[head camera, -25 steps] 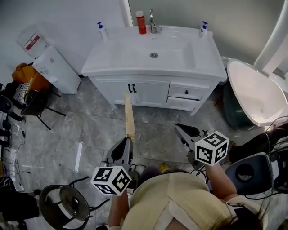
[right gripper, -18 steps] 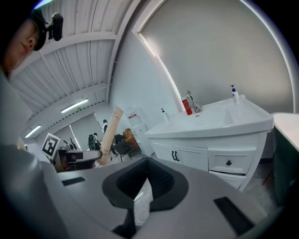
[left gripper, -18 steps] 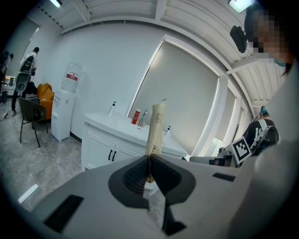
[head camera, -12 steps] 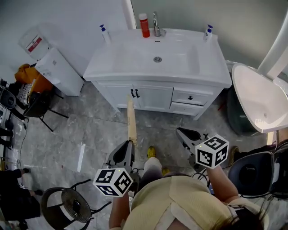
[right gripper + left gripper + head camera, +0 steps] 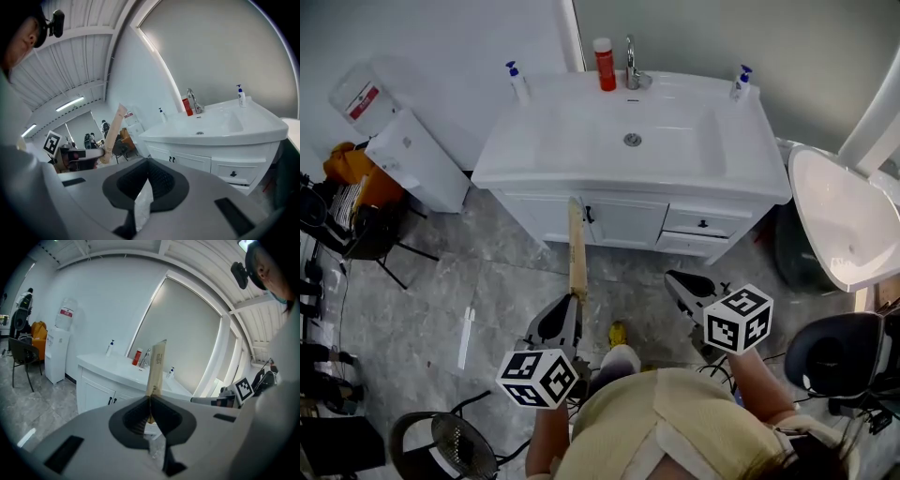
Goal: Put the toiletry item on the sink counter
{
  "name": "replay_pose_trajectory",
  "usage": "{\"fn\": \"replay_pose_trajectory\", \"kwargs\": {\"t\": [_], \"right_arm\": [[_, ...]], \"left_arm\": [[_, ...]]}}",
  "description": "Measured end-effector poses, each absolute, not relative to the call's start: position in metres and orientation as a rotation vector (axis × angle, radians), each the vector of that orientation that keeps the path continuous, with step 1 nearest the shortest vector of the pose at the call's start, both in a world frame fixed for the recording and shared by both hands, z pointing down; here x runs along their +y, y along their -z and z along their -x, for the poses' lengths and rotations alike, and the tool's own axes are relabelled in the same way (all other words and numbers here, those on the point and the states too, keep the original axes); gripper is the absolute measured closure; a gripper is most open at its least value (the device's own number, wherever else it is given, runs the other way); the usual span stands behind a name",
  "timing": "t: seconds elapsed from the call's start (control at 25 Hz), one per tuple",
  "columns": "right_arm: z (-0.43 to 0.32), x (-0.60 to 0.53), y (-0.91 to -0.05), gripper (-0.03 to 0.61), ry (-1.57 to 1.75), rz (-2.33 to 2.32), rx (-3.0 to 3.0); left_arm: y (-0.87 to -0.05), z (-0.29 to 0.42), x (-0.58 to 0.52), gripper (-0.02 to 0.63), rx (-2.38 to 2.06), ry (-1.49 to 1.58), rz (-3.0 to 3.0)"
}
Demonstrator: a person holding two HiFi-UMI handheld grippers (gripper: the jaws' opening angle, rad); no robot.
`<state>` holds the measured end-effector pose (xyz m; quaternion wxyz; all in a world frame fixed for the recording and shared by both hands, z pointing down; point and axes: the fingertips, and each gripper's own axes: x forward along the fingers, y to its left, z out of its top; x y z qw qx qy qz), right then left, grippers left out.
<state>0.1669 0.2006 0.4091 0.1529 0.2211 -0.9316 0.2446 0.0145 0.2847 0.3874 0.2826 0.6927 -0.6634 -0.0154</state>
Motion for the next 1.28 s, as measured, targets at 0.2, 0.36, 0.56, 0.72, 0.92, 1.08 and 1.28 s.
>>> {"fn": "replay_pose_trajectory", "kwargs": {"t": [0.2, 0.36, 0.56, 0.72, 0.92, 1.08, 1.28], "right_arm": [[-0.144, 0.179, -0.407, 0.554, -0.709, -0.646, -2.661], [-0.128, 0.165, -0.406, 0.554, -0.712, -0.658, -2.656], [-0.106, 0.150, -0.404, 0.554, -0.712, -0.666, -2.650], [-0.091, 0.139, -0.403, 0.554, -0.710, -0.678, -2.649], [-0.073, 0.128, -0.404, 0.554, -0.713, -0.690, -2.640], [-0.059, 0.123, -0.402, 0.554, -0.737, -0.691, -2.649], [-0.050, 0.118, -0.403, 0.554, -0.680, -0.695, -2.639]], "left_arm": [[-0.385, 0.008, 0.260, 0.568, -1.762, 0.037, -1.862], [-0.385, 0.025, 0.245, 0.568, -1.751, 0.038, -1.865], [-0.385, 0.047, 0.230, 0.568, -1.744, 0.037, -1.867], [-0.385, 0.065, 0.220, 0.568, -1.742, 0.025, -1.872], [-0.389, 0.087, 0.211, 0.568, -1.740, 0.004, -1.870], [-0.391, 0.099, 0.203, 0.568, -1.729, -0.001, -1.879], [-0.394, 0.105, 0.195, 0.568, -1.716, -0.013, -1.886]]}}
